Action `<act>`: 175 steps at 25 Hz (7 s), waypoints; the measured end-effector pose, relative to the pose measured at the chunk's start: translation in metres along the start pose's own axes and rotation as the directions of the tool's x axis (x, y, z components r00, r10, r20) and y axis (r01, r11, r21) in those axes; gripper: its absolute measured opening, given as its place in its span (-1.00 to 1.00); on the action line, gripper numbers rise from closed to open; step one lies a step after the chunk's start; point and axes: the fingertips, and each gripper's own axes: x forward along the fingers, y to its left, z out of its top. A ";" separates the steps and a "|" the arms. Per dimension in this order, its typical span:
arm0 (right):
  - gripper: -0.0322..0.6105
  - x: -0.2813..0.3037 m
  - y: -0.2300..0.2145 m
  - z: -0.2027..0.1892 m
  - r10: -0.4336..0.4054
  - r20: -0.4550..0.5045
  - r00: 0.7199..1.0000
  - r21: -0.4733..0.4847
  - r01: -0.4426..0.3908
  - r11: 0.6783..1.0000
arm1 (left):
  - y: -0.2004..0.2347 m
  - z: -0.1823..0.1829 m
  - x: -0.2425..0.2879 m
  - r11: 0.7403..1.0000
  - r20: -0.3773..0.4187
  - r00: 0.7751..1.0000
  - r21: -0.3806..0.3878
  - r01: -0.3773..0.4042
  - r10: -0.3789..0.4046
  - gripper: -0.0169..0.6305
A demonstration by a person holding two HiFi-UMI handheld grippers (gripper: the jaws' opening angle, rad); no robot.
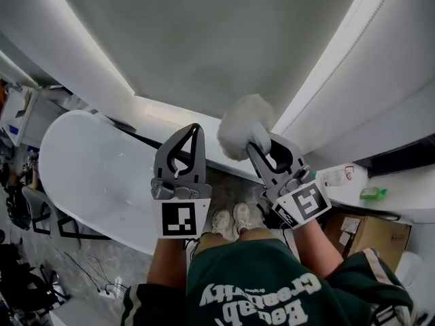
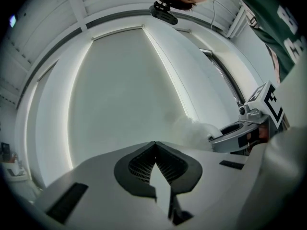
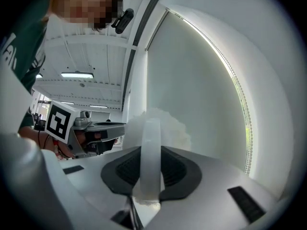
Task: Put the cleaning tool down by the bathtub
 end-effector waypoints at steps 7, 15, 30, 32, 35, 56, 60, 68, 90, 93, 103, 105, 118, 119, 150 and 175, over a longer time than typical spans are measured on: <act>-0.61 0.002 -0.005 -0.032 0.096 -0.007 0.995 0.032 -0.095 0.995 | -0.009 -0.024 -0.008 0.996 -0.073 0.995 0.068 -0.063 0.068 -0.93; -0.61 0.075 0.014 -0.059 0.159 -0.062 0.985 0.053 -0.156 0.986 | 0.057 -0.067 -0.005 0.990 -0.110 0.985 0.030 -0.134 0.137 -0.92; -0.61 0.147 0.043 -0.167 0.202 -0.291 0.935 -0.006 -0.213 0.977 | 0.113 -0.167 -0.013 0.983 -0.111 0.980 -0.058 -0.172 0.165 -0.93; -0.61 0.156 0.048 -0.175 0.201 -0.302 0.932 -0.016 -0.216 0.976 | 0.121 -0.174 -0.014 0.983 -0.100 0.981 -0.060 -0.172 0.166 -0.93; -0.61 0.169 0.057 -0.188 0.196 -0.325 0.925 -0.038 -0.219 0.975 | 0.132 -0.183 -0.017 0.982 -0.082 0.983 -0.069 -0.173 0.167 -0.93; -0.61 0.225 0.051 -0.290 0.257 -0.479 0.840 -0.016 -0.301 0.953 | 0.141 -0.233 -0.005 0.971 -0.054 0.977 -0.110 -0.213 0.208 -0.93; -0.61 0.229 0.051 -0.304 0.271 -0.513 0.815 -0.015 -0.324 0.946 | 0.142 -0.245 -0.007 0.960 -0.079 0.970 -0.146 -0.238 0.228 -0.93; -0.61 0.234 0.057 -0.346 0.289 -0.573 0.767 -0.026 -0.370 0.929 | 0.136 -0.277 -0.017 0.949 -0.134 0.958 -0.157 -0.273 0.254 -0.93; -0.61 0.252 0.037 -0.444 0.267 -0.683 0.680 0.024 -0.344 0.939 | 0.129 -0.322 -0.024 0.952 -0.197 0.943 -0.098 -0.292 0.269 -0.93; -0.61 0.255 0.036 -0.454 0.265 -0.694 0.669 0.026 -0.344 0.938 | 0.128 -0.327 -0.024 0.952 -0.201 0.943 -0.101 -0.290 0.266 -0.93; -0.61 0.264 0.030 -0.513 0.278 -0.760 0.588 0.044 -0.381 0.924 | 0.126 -0.357 -0.030 0.958 -0.232 0.941 -0.087 -0.271 0.245 -0.93; -0.61 0.267 0.032 -0.523 0.286 -0.768 0.573 0.049 -0.393 0.918 | 0.129 -0.363 -0.032 0.957 -0.241 0.938 -0.088 -0.275 0.248 -0.93; -0.61 0.281 0.025 -0.577 0.262 -0.827 0.498 0.042 -0.410 0.911 | 0.133 -0.389 -0.039 0.943 -0.282 0.924 -0.135 -0.304 0.258 -0.93; -0.61 0.282 0.026 -0.580 0.263 -0.829 0.494 0.045 -0.409 0.911 | 0.133 -0.391 -0.039 0.941 -0.283 0.923 -0.141 -0.307 0.259 -0.93; -0.61 0.321 0.023 -0.634 0.194 -0.868 0.457 0.027 -0.346 0.938 | 0.135 -0.411 -0.030 0.929 -0.309 0.917 -0.185 -0.319 0.253 -0.93; -0.61 0.329 0.029 -0.633 0.207 -0.837 0.506 0.032 -0.332 0.943 | 0.137 -0.413 -0.029 0.918 -0.301 0.917 -0.215 -0.334 0.263 -0.93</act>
